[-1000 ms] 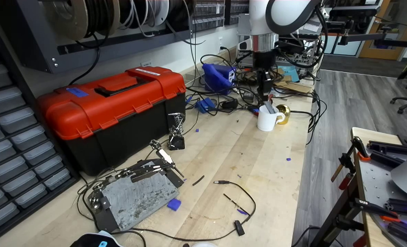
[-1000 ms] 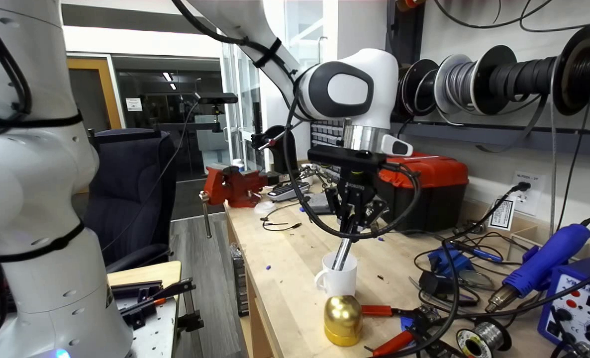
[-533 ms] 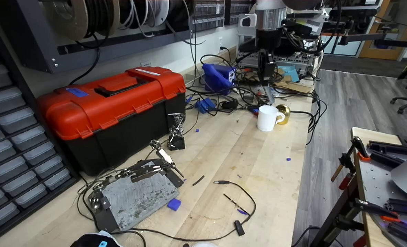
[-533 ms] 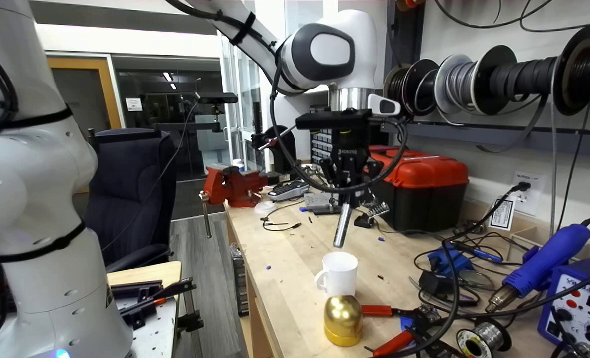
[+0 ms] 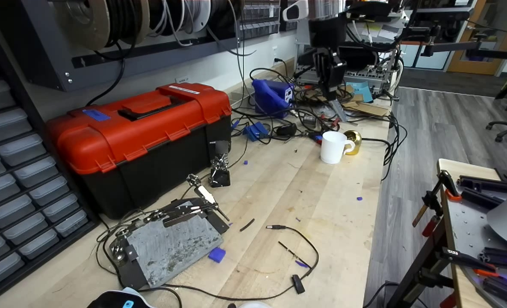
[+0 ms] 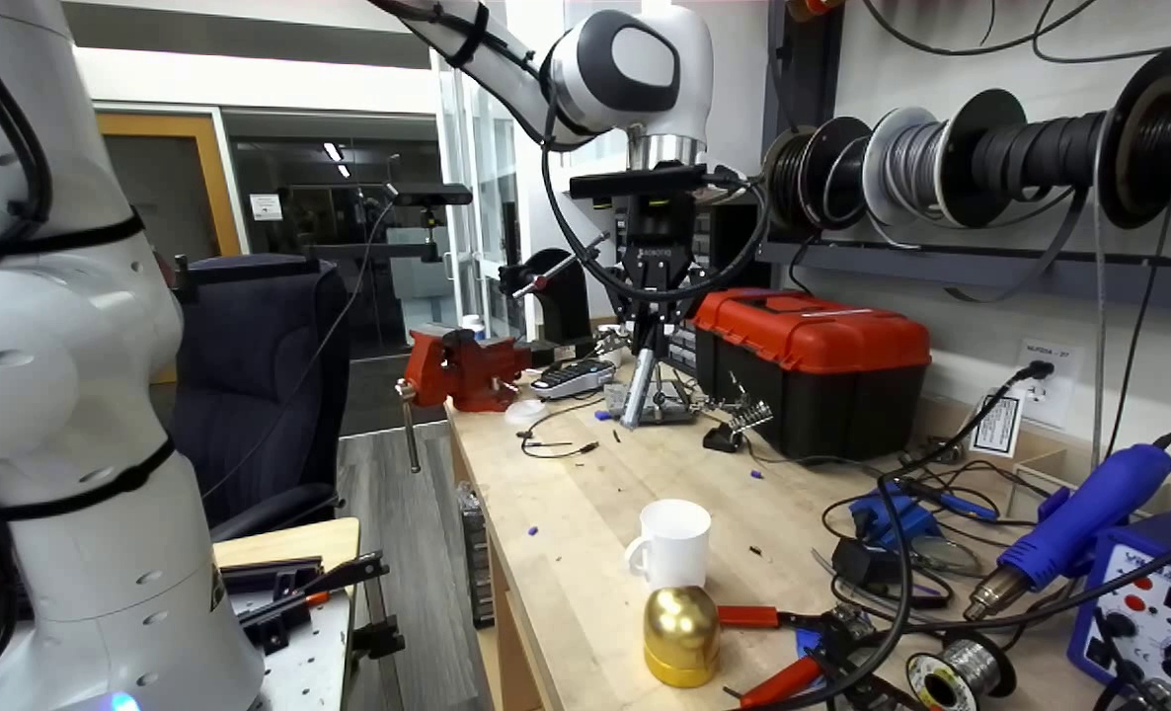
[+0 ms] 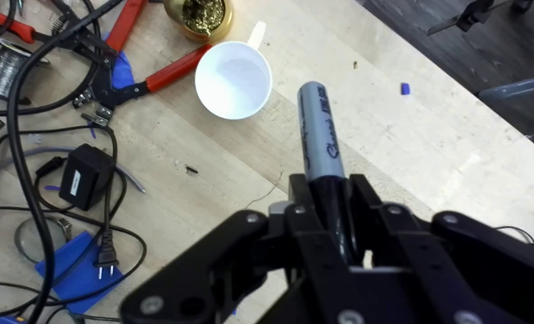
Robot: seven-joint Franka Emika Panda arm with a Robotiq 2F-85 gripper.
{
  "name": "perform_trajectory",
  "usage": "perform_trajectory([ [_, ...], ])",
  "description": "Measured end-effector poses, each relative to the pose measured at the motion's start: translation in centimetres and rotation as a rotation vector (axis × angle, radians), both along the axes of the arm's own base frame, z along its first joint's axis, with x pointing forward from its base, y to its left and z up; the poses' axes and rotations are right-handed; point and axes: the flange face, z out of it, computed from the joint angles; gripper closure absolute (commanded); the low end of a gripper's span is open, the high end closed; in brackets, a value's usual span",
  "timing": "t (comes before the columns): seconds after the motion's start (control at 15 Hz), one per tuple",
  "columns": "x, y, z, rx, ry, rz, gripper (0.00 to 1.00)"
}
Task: Pick up the pen from the white cup and put it on the table.
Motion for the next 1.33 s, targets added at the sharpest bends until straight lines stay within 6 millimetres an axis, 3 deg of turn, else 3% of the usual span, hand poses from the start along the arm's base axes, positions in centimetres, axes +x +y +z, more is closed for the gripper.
perform_trajectory([
  [0.2, 1.7, 1.5, -1.6, 0.000, 0.051, 0.038, 0.96],
  [0.6, 4.4, 1.5, -7.6, 0.022, 0.155, 0.112, 0.96],
  [0.93, 4.9, 1.5, -11.1, 0.043, 0.224, 0.191, 0.96],
  [1.33, 4.8, 2.5, -13.1, 0.058, 0.265, 0.264, 0.96],
])
